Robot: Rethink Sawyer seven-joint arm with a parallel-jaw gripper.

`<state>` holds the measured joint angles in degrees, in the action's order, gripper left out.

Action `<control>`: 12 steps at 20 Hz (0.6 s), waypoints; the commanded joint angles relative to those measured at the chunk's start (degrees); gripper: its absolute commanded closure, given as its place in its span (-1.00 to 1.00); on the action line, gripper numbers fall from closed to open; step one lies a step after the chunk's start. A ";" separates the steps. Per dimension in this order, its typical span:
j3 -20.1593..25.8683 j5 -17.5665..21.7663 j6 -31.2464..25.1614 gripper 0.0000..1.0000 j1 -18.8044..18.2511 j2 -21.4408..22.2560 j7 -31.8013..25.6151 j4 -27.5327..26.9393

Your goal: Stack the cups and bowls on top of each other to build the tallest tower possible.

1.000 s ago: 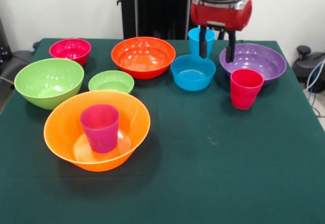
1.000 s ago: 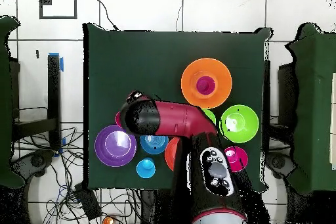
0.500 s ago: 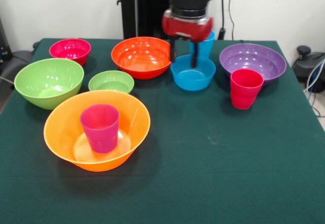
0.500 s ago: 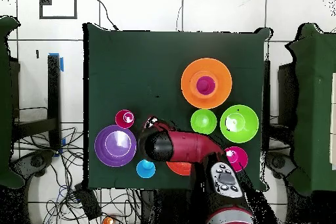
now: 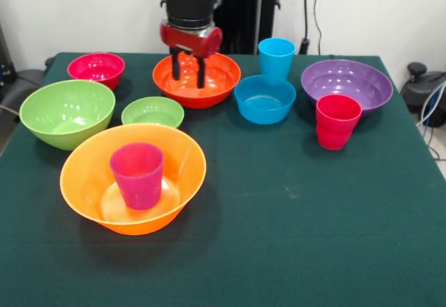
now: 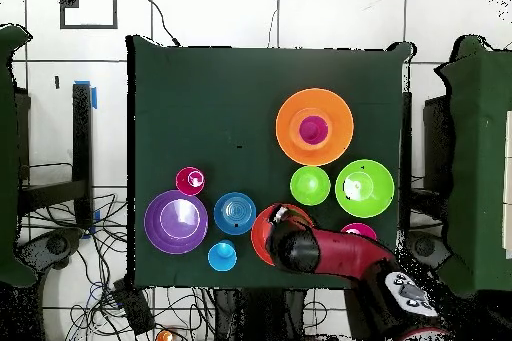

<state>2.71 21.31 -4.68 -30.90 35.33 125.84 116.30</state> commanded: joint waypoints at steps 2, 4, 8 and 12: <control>3.44 6.52 3.54 -1.00 -1.27 -7.13 0.01 -4.20; 4.16 6.72 3.72 -1.00 -1.34 -8.22 0.38 -5.33; 4.37 6.89 4.90 -1.00 -0.63 -10.48 1.12 -7.83; 5.19 6.93 4.03 -1.00 -0.88 -9.69 0.99 -8.04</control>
<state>2.41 25.72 -4.11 -33.16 28.55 125.84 114.75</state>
